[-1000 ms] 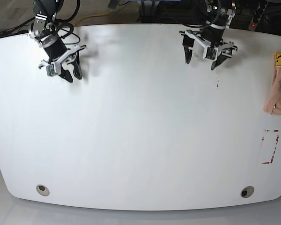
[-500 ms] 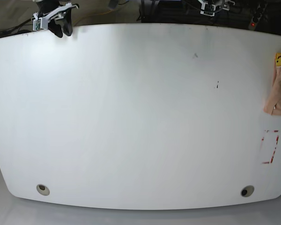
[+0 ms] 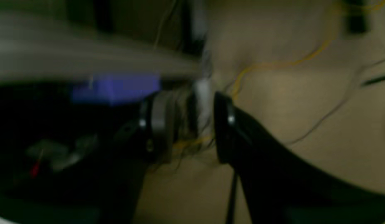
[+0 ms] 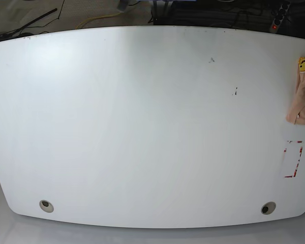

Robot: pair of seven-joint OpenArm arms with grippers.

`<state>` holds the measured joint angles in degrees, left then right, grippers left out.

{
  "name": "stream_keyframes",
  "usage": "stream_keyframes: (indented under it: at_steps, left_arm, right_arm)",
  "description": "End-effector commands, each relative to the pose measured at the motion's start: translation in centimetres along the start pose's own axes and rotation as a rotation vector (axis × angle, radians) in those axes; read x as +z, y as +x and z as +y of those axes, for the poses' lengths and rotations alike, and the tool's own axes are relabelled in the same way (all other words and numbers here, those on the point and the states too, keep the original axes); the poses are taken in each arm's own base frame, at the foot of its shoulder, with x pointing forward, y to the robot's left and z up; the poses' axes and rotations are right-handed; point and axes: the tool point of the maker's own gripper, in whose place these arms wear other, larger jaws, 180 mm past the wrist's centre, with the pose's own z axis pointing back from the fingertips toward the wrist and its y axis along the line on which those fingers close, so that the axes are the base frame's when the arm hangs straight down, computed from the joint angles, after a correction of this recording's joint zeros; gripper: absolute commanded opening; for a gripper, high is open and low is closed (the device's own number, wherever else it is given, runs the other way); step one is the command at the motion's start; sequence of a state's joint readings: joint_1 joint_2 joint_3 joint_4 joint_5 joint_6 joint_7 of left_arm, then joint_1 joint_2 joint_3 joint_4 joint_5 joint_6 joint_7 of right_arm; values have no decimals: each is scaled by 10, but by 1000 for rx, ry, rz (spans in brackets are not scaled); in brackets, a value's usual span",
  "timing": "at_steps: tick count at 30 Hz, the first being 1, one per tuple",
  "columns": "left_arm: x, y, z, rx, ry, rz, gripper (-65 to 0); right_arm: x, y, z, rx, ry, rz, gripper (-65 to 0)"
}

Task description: Fold the T-shirt properly

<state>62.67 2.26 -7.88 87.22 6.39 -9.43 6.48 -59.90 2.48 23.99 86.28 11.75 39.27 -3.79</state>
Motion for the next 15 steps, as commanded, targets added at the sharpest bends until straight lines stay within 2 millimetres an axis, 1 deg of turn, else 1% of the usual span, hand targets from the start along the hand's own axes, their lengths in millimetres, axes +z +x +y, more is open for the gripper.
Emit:
stream_keyframes:
  at_steps: [1, 3, 4, 6, 7, 9, 11, 13, 15]
  left_arm:
    - [-16, -22, 9, 9, 5, 63, -185]
    - [-31, -37, 13, 16, 2, 113, -185]
    - [-39, -41, 14, 25, 1, 129, -185]
    - [-55, -41, 16, 37, 1, 133, -185]
    - [-62, -44, 16, 48, 0, 139, -185]
    - [-75, -46, 14, 65, -6, 141, -185]
    - [-90, -46, 17, 72, -7, 157, -185]
    - [-102, -48, 21, 79, -7, 185, -185]
    - [-115, -44, 21, 92, -13, 205, -185]
  right_arm:
    - [-13, -37, 5, -28, 34, 93, -455]
    - [-24, -55, 1, -65, 31, 138, -455]
    - [-32, -59, 0, -80, 34, 148, -455]
    - [-44, -61, -5, -101, 34, 157, -455]
    - [-51, -62, -8, -111, 35, 166, -455]
    - [-64, -67, -7, -127, 55, 191, -455]
    - [-80, -63, -12, -122, 71, 209, -455]
    - [-89, -64, -17, -130, 74, 232, -455]
    - [-102, -62, -20, -141, 79, 247, -455]
